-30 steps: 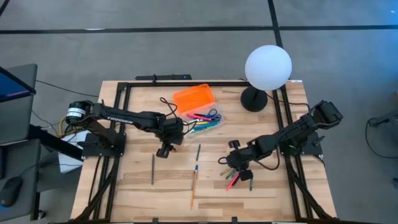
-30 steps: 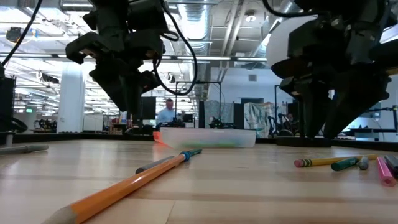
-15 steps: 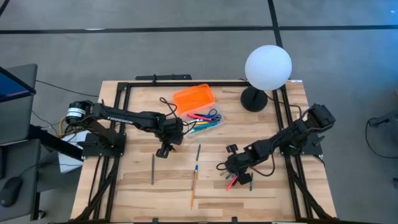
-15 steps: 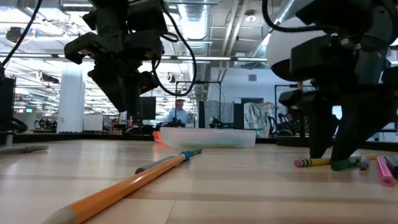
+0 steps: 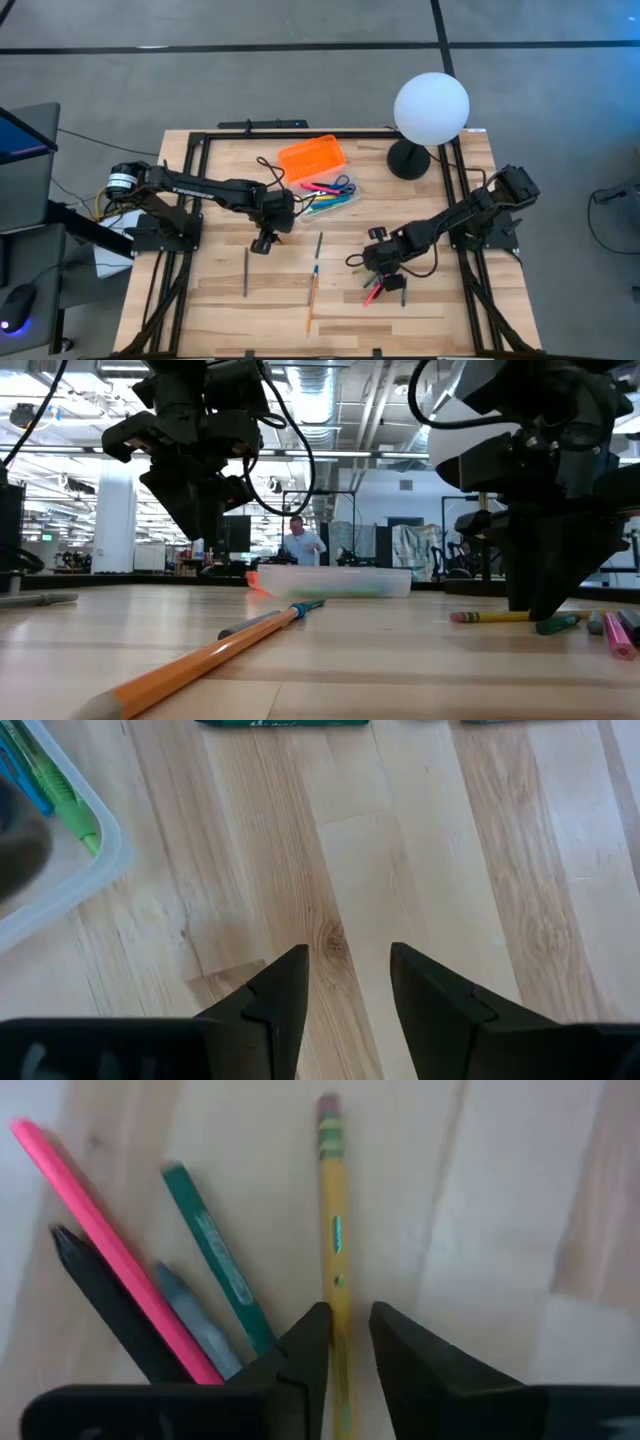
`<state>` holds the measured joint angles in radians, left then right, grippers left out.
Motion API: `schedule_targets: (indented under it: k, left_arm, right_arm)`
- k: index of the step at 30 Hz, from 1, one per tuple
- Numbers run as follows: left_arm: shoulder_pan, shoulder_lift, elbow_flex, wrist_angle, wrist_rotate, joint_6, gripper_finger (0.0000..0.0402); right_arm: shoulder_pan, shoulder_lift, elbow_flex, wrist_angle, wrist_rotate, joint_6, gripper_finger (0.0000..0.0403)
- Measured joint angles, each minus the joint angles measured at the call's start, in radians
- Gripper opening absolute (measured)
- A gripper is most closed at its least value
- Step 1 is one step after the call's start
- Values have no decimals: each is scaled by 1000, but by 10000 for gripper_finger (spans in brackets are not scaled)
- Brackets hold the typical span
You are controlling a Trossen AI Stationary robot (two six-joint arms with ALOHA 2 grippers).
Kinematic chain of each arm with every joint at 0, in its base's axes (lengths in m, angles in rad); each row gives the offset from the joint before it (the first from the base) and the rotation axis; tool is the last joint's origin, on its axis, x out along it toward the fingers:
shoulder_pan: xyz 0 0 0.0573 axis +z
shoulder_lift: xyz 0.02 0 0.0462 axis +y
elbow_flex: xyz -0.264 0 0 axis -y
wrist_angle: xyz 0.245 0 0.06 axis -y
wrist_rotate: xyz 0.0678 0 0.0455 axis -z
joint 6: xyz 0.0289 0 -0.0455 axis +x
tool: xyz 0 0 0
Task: Pick & place school supplies into a supply box
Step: Put the yellow pencil into the supply box
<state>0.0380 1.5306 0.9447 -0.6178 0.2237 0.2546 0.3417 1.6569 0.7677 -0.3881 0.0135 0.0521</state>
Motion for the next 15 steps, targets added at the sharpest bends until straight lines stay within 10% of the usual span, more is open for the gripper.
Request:
schedule_targets:
  k: [15]
  left_arm:
    - [0,0,0,0,1,0,136]
  right_arm:
    - [-78,-3,0,-94,-9,53,67]
